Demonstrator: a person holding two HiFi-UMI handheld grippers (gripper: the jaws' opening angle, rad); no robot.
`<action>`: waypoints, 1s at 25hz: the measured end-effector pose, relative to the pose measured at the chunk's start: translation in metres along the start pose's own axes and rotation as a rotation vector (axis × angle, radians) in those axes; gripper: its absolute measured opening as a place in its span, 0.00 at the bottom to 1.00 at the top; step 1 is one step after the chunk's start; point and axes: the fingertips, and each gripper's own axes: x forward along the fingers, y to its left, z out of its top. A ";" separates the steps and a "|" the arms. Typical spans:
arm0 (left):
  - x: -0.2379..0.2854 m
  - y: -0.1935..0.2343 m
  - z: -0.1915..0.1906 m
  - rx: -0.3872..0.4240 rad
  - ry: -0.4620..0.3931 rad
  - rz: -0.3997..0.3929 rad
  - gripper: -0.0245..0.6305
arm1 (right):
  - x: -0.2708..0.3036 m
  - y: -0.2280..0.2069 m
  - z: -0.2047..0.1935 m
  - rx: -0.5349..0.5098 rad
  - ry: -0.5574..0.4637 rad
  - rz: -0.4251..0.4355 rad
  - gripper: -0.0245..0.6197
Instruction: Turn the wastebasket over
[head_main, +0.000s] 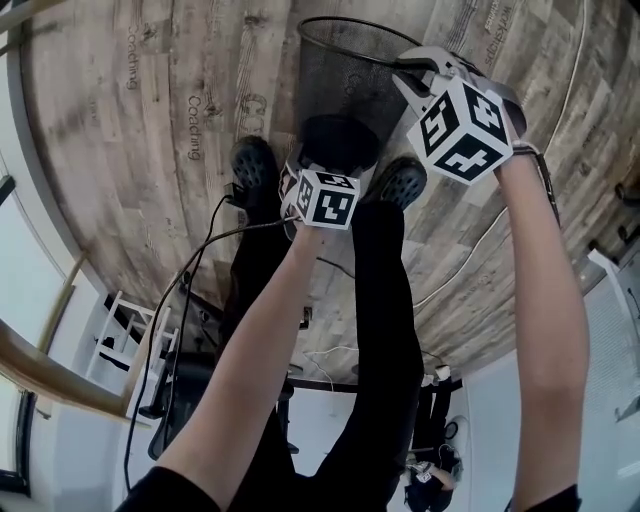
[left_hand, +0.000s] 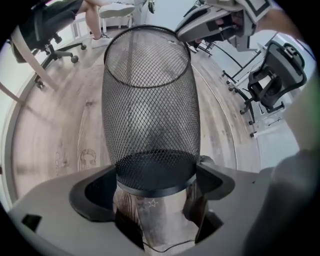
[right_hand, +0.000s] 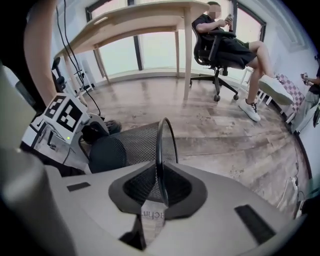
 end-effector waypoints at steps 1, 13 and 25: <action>0.000 0.002 -0.006 0.006 0.023 -0.011 0.78 | -0.004 0.008 0.005 -0.008 -0.017 0.025 0.14; -0.014 0.004 -0.010 0.119 0.025 -0.226 0.78 | -0.027 0.041 0.024 -0.007 -0.061 0.105 0.13; -0.077 -0.042 0.149 0.292 -0.348 -0.323 0.78 | -0.056 -0.017 0.036 -0.018 -0.062 -0.083 0.13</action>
